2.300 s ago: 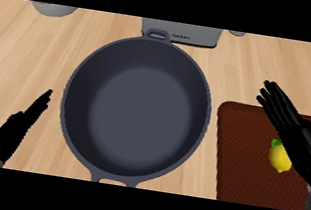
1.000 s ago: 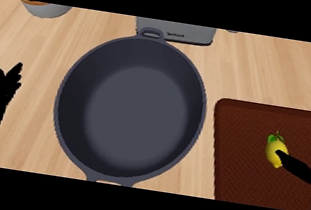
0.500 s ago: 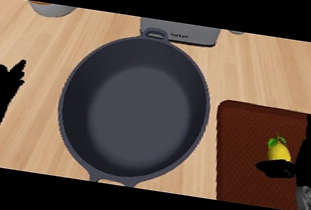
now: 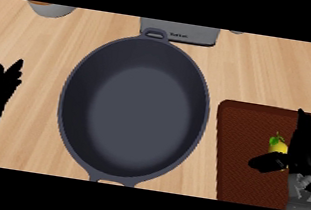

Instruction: Pick the lemon from the tray and place it in the pot

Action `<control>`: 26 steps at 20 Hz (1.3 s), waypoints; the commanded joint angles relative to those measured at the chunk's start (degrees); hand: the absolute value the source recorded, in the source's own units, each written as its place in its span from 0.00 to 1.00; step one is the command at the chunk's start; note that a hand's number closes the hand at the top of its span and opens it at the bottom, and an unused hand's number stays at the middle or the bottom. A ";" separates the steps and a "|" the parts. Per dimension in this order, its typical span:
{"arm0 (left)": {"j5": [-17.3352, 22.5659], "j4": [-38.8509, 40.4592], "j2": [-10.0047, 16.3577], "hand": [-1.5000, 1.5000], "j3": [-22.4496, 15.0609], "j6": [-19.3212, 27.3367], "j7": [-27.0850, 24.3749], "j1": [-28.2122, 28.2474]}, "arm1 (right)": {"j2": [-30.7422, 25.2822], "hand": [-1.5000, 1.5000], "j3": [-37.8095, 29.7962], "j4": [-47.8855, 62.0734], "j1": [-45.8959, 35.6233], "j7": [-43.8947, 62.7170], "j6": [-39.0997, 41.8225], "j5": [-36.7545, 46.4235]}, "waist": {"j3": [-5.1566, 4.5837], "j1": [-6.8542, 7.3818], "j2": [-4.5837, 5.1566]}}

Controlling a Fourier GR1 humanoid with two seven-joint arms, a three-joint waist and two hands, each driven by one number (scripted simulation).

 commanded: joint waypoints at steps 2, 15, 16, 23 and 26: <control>-1.75 -2.36 -0.66 0.50 0.07 0.87 0.98 1.46 | 3.92 0.00 0.27 -0.46 0.73 11.29 3.80 2.89 | 0.10 -0.05 -0.02; -4.95 0.62 -4.45 0.50 3.73 -1.69 -0.25 0.37 | 8.54 0.00 -7.10 8.83 1.53 -0.62 3.63 7.63 | 0.13 -0.27 0.09; -3.63 -0.47 -3.55 0.50 4.47 -3.72 -0.17 0.67 | 7.28 0.00 -9.14 9.76 -0.58 -0.56 6.11 6.68 | 0.13 -0.17 0.09; -6.56 -2.45 -5.37 0.50 4.18 -2.85 2.83 1.08 | 11.80 0.00 -10.64 16.06 -2.20 -0.15 7.46 9.05 | 0.14 -0.06 0.08; -7.31 3.75 -7.79 0.50 5.17 -3.96 -0.79 -2.04 | 12.79 0.00 -12.08 18.78 -2.28 -2.22 5.98 9.75 | 0.12 -0.40 0.19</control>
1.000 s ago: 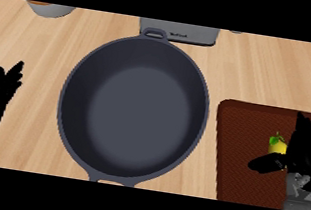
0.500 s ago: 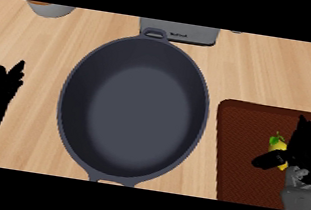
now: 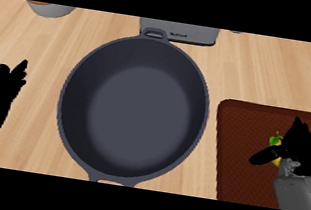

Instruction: Pick the lemon from the tray and place it in the pot

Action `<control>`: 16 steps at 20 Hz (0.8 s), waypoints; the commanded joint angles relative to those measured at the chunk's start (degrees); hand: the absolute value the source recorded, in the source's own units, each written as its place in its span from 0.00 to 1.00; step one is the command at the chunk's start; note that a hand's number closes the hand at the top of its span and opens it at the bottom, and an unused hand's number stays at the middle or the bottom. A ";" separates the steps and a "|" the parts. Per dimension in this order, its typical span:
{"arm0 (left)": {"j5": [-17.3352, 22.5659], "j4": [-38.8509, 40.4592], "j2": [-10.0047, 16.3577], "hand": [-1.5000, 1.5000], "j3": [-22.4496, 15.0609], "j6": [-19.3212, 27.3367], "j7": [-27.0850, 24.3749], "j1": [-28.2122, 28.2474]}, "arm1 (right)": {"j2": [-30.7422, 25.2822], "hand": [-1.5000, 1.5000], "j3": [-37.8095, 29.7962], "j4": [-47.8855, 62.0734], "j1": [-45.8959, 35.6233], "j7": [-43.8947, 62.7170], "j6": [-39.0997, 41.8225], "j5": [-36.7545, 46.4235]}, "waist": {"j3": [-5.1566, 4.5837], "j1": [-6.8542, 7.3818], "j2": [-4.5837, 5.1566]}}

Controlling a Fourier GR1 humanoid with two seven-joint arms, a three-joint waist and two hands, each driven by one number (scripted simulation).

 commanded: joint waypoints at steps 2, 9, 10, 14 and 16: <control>-4.31 0.52 -3.91 0.50 -0.31 2.73 0.09 -0.19 | 2.52 0.00 -1.77 3.78 0.04 2.07 -0.70 1.40 | 0.01 -0.07 0.02; -4.22 0.44 -3.62 0.50 4.57 -3.58 -2.12 1.66 | 1.86 0.00 -7.82 9.47 -4.00 -2.26 1.11 0.45 | 0.01 0.05 0.01; -3.45 0.23 -4.18 0.50 5.51 -4.80 -2.88 2.76 | 3.30 0.00 -7.05 11.02 -1.63 -4.89 -2.91 1.82 | 0.01 0.05 0.00; -6.21 -3.85 -4.04 0.50 7.14 -5.77 3.13 2.15 | 4.70 0.00 -7.45 11.13 -1.88 -5.36 -3.50 3.14 | 0.02 0.07 -0.02; -7.21 -2.23 -5.79 0.50 7.82 -5.55 1.47 1.33 | 2.20 0.00 -10.03 9.72 0.16 -8.18 -1.88 1.13 | 0.01 -0.08 -0.03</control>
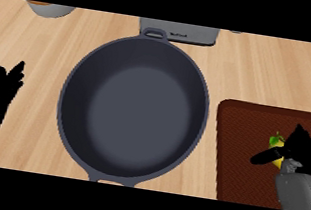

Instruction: Pick the lemon from the tray and place it in the pot

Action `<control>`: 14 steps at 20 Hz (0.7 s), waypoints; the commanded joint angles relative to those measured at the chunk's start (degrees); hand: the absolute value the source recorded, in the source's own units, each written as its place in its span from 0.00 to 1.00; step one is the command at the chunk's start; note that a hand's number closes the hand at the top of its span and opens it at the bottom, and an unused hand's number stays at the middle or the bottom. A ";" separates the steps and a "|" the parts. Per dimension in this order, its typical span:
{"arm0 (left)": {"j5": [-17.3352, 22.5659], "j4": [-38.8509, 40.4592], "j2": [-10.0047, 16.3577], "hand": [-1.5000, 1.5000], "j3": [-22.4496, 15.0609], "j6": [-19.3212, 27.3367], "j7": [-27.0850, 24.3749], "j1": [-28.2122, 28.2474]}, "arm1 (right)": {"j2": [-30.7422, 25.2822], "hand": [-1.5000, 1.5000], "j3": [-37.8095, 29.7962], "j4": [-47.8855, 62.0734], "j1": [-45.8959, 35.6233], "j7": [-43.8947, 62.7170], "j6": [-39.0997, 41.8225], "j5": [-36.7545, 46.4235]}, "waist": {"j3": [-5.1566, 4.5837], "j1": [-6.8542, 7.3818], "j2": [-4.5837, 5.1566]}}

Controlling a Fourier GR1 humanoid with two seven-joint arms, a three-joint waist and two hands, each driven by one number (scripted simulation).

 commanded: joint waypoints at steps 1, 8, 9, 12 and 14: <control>-2.54 -5.54 -0.93 0.50 -0.34 1.12 9.05 -3.23 | 1.93 0.00 0.35 -1.23 1.19 1.10 -0.35 0.55 | 0.03 -0.11 -0.04; -3.76 1.23 -2.76 0.50 2.58 -2.03 -1.00 -0.48 | 0.33 1.00 -1.74 11.12 -3.18 -8.32 -6.78 2.67 | 0.02 0.17 0.11; -4.33 0.51 -3.98 0.50 1.49 -1.21 0.55 -1.45 | 1.03 1.00 0.80 5.83 1.27 -6.62 -6.95 4.81 | 0.01 -0.11 0.04; -3.40 0.48 -2.23 0.50 3.25 -3.55 0.66 -1.96 | -2.39 1.00 -0.21 8.68 -2.94 -8.50 -5.31 5.64 | 0.02 0.14 0.06; -2.89 2.38 -2.38 0.50 4.59 -3.70 -0.27 -2.47 | -2.35 1.00 2.24 4.09 0.37 -6.46 -4.74 8.34 | 0.00 -0.15 0.02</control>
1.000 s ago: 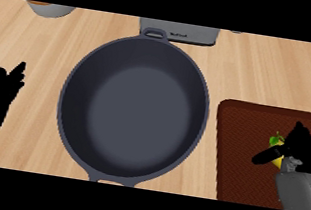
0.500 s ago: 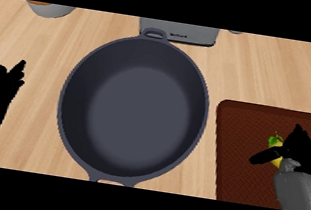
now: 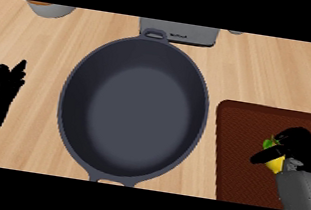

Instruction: Pick the lemon from the tray and place it in the pot

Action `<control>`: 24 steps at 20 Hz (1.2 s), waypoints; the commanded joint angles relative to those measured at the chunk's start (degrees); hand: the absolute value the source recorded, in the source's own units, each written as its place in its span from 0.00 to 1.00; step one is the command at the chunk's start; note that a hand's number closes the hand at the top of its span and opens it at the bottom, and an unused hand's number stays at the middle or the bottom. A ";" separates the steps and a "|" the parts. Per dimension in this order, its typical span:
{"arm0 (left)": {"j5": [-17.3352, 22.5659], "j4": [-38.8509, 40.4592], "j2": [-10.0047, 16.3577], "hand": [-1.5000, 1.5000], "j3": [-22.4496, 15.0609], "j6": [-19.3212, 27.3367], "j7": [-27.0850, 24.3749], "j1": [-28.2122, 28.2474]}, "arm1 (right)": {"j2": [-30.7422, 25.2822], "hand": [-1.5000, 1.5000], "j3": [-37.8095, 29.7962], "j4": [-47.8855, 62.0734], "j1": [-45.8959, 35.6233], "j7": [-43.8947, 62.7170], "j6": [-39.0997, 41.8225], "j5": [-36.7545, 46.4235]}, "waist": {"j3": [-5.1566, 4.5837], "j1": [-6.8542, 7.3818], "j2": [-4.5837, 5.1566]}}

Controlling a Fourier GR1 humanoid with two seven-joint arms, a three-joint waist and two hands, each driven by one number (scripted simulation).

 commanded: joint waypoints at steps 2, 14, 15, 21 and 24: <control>-1.44 -2.69 -1.46 0.50 -0.04 0.34 1.08 0.90 | -0.82 1.00 2.30 2.18 0.67 -1.12 -3.15 5.78 | 0.40 0.10 0.39; -1.38 -1.26 -1.43 0.50 0.78 -1.39 -0.09 2.64 | -7.70 1.00 17.53 -14.84 3.18 -28.53 7.59 1.44 | 0.35 0.06 -0.21; -1.10 -1.01 -0.99 0.50 1.70 -1.14 0.43 1.27 | -8.74 1.00 19.29 -16.91 5.29 -30.65 6.20 2.68 | 0.36 -0.86 -0.10; -1.93 -1.16 -2.15 0.50 2.11 0.79 2.09 0.40 | -15.70 1.00 9.05 -37.03 9.42 -37.19 4.60 -7.33 | 0.37 -2.25 -0.09; -1.40 0.25 -0.98 0.50 3.04 -0.61 -0.85 1.67 | -14.82 1.00 7.98 -46.81 9.18 -36.99 3.46 -8.92 | 0.31 -2.11 -0.11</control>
